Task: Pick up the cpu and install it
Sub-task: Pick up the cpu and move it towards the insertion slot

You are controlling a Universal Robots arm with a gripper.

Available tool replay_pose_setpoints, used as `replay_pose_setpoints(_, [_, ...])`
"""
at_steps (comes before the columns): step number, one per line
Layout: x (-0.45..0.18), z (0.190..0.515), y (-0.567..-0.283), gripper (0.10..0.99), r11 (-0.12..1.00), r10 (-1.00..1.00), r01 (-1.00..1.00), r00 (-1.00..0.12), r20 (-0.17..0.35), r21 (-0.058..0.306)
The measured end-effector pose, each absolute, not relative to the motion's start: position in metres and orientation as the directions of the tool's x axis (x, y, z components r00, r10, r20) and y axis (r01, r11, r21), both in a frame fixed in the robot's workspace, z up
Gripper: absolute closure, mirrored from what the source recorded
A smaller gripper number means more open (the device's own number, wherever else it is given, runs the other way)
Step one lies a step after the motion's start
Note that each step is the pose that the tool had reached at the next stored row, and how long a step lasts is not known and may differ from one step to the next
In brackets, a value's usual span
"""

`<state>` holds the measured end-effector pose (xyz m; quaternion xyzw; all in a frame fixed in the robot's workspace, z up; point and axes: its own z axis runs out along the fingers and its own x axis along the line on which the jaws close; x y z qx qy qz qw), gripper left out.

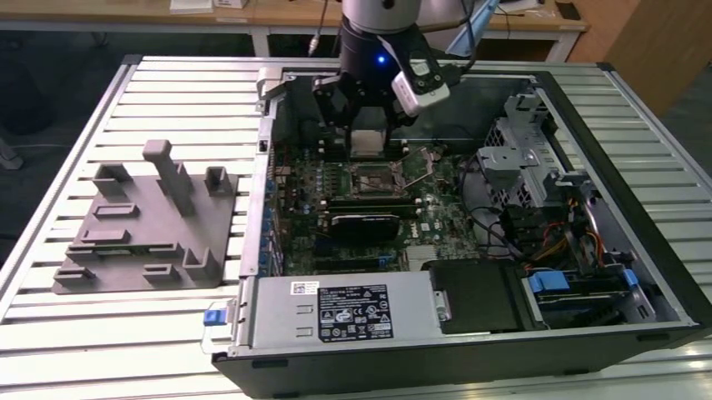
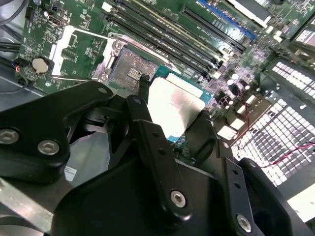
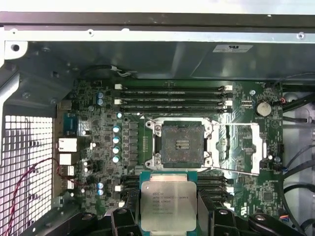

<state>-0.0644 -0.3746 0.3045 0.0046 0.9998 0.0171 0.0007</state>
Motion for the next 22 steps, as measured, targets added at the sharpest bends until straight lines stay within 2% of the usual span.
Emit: replay_pose_setpoints(22, [-0.05, 0.291, -0.357, 0.545, 0.999, 0.009, 0.009, -1.0, 0.007, 0.034])
